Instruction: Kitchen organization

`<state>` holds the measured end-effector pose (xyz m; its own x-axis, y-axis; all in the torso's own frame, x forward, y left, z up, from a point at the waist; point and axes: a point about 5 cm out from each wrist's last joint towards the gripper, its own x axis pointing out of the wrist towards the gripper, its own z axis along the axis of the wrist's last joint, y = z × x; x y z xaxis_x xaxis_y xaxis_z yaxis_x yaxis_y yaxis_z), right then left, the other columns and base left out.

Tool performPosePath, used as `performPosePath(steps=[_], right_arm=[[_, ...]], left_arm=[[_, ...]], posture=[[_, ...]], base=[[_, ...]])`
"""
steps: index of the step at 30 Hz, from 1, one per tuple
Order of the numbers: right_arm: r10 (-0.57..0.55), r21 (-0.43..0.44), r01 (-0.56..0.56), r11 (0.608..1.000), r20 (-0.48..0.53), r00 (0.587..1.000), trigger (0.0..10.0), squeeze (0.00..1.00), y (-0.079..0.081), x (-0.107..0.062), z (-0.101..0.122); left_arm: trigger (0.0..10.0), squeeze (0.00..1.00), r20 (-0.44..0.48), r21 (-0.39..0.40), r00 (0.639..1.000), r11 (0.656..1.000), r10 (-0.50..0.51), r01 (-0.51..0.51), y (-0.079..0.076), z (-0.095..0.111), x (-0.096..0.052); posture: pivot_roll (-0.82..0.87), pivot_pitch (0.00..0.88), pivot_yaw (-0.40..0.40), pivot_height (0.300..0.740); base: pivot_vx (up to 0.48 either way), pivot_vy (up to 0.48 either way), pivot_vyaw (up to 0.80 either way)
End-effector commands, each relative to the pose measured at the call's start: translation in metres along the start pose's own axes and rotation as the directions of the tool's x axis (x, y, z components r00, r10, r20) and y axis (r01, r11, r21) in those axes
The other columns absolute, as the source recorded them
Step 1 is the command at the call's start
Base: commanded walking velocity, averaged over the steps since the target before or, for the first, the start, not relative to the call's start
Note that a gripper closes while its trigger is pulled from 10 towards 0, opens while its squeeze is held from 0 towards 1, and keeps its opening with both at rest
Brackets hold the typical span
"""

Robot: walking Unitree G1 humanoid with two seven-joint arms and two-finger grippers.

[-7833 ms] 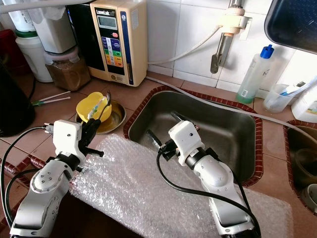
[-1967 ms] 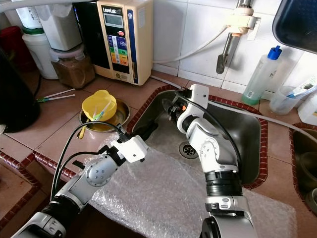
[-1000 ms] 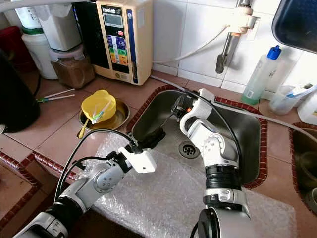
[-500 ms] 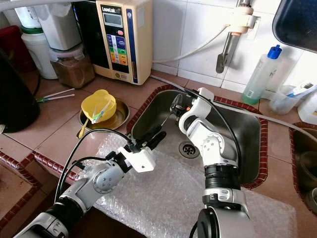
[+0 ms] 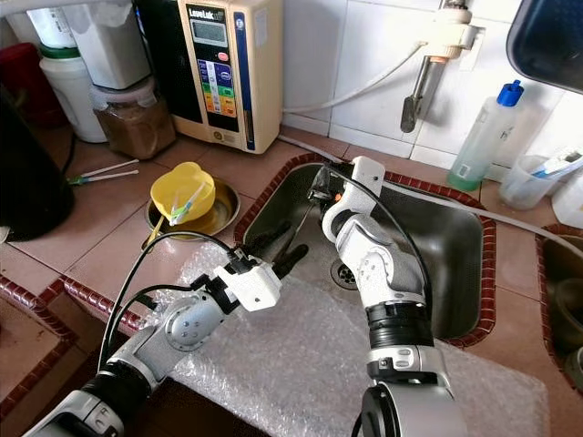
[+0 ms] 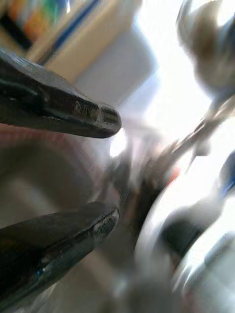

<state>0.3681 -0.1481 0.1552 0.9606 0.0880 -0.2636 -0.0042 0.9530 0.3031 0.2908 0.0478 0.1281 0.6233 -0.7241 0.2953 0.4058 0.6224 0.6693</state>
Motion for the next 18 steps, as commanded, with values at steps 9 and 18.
performPosePath(steps=[9,18], right_arm=[[-0.172,-0.118,0.174,0.978,0.026,0.985,0.0,0.00,-0.036,-0.001,-0.009],[-0.267,-0.253,0.251,0.934,-0.030,0.963,0.0,0.00,-0.057,-0.001,-0.034]], left_arm=[[10.0,1.00,0.023,-0.076,0.999,0.996,0.043,-0.042,0.024,0.010,-0.006],[10.0,1.00,-0.108,-0.262,0.994,0.965,-0.019,-0.010,0.027,0.003,-0.017]], posture=[[0.02,0.000,-0.009,0.740],[0.02,0.000,-0.005,0.740]], base=[[0.000,0.000,0.00],[0.000,0.000,0.00]])
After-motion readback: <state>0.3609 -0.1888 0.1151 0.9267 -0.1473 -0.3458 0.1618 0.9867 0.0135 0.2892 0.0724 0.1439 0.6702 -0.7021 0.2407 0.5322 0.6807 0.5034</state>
